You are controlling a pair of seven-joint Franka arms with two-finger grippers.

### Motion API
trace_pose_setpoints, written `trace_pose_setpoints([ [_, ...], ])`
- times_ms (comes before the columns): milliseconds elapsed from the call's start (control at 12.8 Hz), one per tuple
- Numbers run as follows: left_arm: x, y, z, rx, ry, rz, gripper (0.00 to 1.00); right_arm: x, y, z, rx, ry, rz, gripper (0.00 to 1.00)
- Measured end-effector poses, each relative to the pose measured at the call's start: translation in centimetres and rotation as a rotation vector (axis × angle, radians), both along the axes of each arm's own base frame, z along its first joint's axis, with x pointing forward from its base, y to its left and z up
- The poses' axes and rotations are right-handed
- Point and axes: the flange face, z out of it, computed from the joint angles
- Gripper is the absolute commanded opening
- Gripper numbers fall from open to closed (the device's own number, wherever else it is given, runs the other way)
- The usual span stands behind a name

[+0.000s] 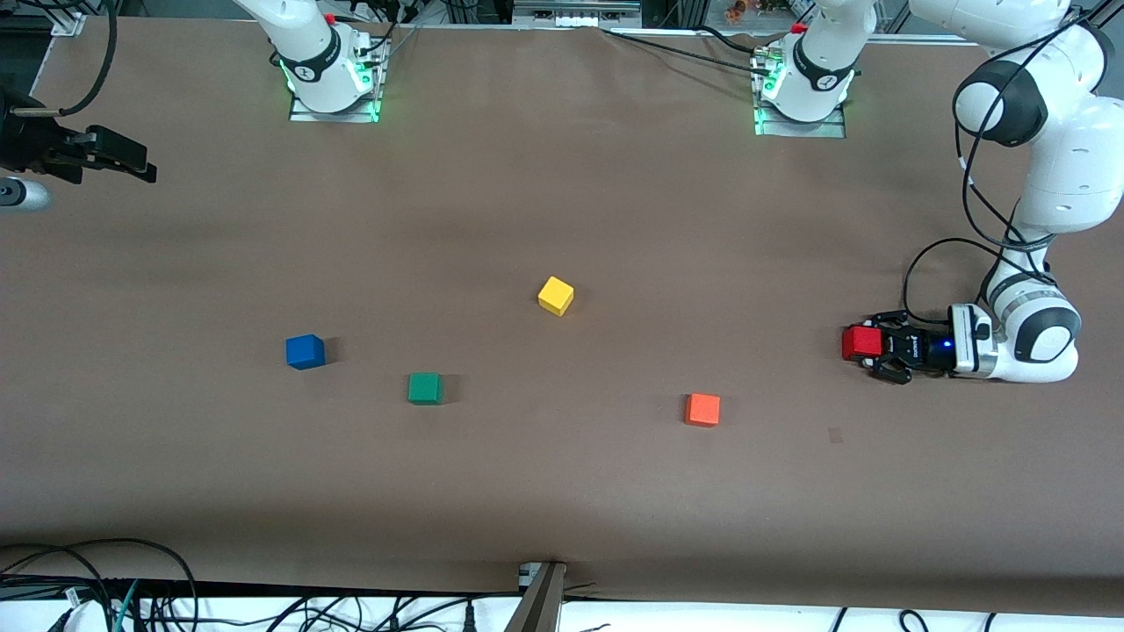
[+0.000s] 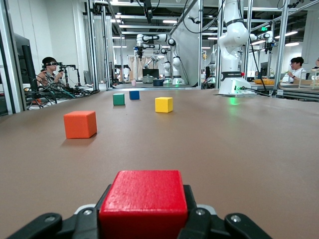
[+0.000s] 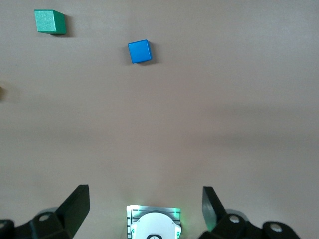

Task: Pass red block to right arm, stack on blue
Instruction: 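Close the left gripper on the red cube and lift it, then carry the red cube to the middle while the right gripper approaches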

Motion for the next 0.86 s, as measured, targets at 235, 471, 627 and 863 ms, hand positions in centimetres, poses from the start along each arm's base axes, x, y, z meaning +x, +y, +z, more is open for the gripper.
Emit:
trace_pose_setpoints([
  [235,1.7,-3.8,1.2,-0.069,0.011,-0.017,0.00,0.0,0.0,0.0,0.000,-0.001,0.000,1.00],
  [471,4.5,-9.8,4.9,-0.178,0.053,-0.057,0.00,0.1,0.2,0.0,0.022,-0.008,-0.002,1.00],
  [627,6.5,-13.0,8.5,-0.231,0.062,-0.069,0.00,0.6,0.3,0.1,0.027,-0.020,-0.003,1.00],
  [863,9.1,-16.2,15.4,-0.238,0.097,-0.088,0.00,2.3,0.6,-0.2,0.033,-0.025,0.001,1.00],
])
